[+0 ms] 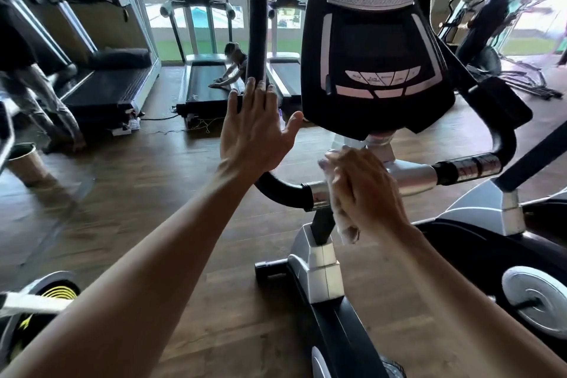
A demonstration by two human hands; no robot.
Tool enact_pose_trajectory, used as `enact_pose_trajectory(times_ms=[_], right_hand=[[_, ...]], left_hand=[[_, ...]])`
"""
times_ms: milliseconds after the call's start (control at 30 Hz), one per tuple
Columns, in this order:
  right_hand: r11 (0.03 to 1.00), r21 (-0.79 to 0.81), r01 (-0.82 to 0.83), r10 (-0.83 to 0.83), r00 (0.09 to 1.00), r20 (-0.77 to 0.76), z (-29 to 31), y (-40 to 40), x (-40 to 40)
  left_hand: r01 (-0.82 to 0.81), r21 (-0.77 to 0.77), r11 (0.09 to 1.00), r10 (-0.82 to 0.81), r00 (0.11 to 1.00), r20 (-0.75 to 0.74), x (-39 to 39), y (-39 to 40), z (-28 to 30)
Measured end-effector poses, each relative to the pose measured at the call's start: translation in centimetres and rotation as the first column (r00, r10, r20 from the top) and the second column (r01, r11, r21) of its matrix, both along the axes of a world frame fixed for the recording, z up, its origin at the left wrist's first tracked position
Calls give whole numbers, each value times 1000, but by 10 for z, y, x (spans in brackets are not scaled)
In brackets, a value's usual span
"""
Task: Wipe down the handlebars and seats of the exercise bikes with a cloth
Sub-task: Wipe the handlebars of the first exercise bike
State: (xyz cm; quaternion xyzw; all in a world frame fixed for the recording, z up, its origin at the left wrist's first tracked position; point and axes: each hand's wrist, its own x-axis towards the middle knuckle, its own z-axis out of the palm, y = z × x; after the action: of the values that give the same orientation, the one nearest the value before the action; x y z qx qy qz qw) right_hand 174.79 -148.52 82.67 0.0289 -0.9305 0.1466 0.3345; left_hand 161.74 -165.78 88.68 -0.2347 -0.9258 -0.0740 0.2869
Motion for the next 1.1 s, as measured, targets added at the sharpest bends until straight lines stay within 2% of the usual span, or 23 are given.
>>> enact_pose_trajectory(times_ms=[33, 100, 200, 233, 267, 367, 433, 567, 633, 700, 767, 833, 900, 967, 1033, 1100], right_hand=[[994, -72, 85, -82, 996, 38, 3, -5, -6], [989, -56, 136, -135, 991, 17, -2, -29, -9], [986, 135, -94, 111, 986, -125, -16, -27, 4], [975, 185, -122, 149, 978, -143, -16, -14, 6], [976, 187, -107, 136, 979, -151, -14, -2, 5], [997, -1, 78, -76, 978, -193, -12, -2, -6], [992, 4, 124, -120, 975, -189, -21, -25, -4], [962, 257, -95, 147, 970, -192, -36, -9, 19], [983, 183, -34, 68, 981, -183, -32, 10, 19], [993, -4, 115, -115, 980, -165, -23, 4, 5], [981, -30, 192, -194, 971, -142, -18, -31, -6], [994, 86, 66, -53, 988, -145, -23, -57, -4], [980, 182, -83, 110, 983, -147, -20, -48, 3], [993, 94, -71, 76, 996, -52, -3, -27, 4], [991, -77, 114, -104, 987, 120, 16, -14, -7], [975, -60, 215, -204, 966, 159, 15, -26, -13]], left_hand=[[-7, 6, 1000, 7, 1000, -1, 0, 1, 0], [-20, 15, 1000, 20, 1000, -3, 0, 3, 0], [-9, 4, 1000, 9, 1000, -10, -1, 2, -1], [-6, -6, 1000, 6, 1000, -10, -1, 1, -1], [-4, -13, 1000, 4, 1000, -7, -1, 0, -1], [-23, -5, 1000, 23, 1000, -7, 1, 2, -1], [-27, -9, 1000, 27, 1000, 6, 1, 4, 0], [6, -4, 1000, -6, 1000, -7, 1, 0, -1], [1, -2, 1000, -1, 1000, -7, 1, 0, 0], [-15, -2, 1000, 15, 1000, 1, 3, 3, 0], [-21, -5, 1000, 21, 1000, 21, 4, 4, 1], [-9, -1, 1000, 9, 1000, 23, 4, 3, 1], [18, -8, 1000, -18, 1000, 10, 3, -1, 1], [30, -19, 999, -30, 1000, -7, 3, -4, 0], [25, -28, 999, -25, 1000, -10, 5, -4, -1], [6, -25, 1000, -6, 1000, 0, 7, 0, 0]])
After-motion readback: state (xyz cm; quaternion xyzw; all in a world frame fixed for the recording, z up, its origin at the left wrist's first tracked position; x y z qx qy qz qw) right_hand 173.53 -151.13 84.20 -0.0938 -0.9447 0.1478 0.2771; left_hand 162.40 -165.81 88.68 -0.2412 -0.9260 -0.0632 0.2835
